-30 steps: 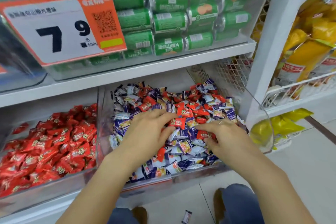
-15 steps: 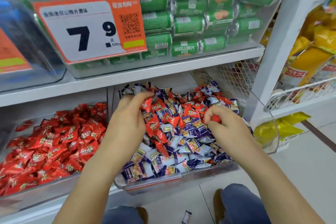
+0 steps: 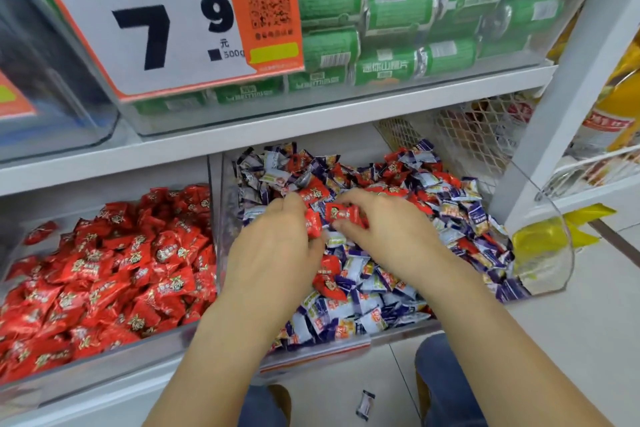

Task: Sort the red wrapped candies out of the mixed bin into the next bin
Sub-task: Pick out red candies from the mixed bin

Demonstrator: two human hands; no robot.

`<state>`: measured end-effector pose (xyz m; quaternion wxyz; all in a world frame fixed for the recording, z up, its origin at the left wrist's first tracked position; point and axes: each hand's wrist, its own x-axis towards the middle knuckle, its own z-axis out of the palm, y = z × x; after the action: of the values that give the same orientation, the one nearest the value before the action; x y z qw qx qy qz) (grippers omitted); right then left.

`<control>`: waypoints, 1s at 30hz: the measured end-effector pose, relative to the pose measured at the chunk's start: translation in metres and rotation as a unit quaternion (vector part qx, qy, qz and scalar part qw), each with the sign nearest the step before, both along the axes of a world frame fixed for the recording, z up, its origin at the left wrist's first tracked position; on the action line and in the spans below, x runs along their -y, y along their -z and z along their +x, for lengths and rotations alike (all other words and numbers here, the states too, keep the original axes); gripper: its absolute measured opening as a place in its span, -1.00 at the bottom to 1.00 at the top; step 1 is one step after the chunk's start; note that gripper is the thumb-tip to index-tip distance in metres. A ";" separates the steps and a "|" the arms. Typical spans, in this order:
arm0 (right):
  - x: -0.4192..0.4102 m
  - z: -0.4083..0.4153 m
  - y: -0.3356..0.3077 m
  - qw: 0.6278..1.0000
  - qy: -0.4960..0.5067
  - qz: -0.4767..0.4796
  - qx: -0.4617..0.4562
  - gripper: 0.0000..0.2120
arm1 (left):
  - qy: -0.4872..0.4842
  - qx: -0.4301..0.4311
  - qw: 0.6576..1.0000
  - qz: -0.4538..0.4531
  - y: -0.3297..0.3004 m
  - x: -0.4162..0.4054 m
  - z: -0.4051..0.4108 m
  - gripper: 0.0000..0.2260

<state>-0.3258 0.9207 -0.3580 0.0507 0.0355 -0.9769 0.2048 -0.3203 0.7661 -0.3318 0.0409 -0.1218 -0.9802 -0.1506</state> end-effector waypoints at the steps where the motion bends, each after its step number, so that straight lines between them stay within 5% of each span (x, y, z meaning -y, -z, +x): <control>1: 0.000 0.000 0.000 1.000 -0.006 -0.008 -0.004 -0.69 | 0.004 0.000 1.000 0.004 0.000 0.000 0.000 -0.74; 7: -0.018 0.011 -0.007 0.996 0.046 -0.067 -0.036 -0.83 | 0.034 0.002 0.991 0.129 -0.009 0.009 0.006 -0.70; 17: -0.067 0.021 -0.006 0.977 0.175 -0.116 -0.042 -0.70 | 0.228 0.148 0.962 0.031 -0.002 0.013 0.023 -0.67; 24: -0.059 0.000 0.004 0.990 0.111 -0.083 -0.038 -0.83 | 0.213 0.108 0.966 -0.102 0.012 0.000 0.033 -0.50; 30: -0.045 -0.009 0.007 0.997 0.035 -0.038 0.059 -0.51 | 0.183 0.112 0.976 0.043 -0.006 0.006 0.017 -0.61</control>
<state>-0.3346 0.9656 -0.3647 0.0013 -0.0126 -0.9704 0.2414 -0.3028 0.7596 -0.3260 -0.0923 -0.2799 -0.9321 -0.2104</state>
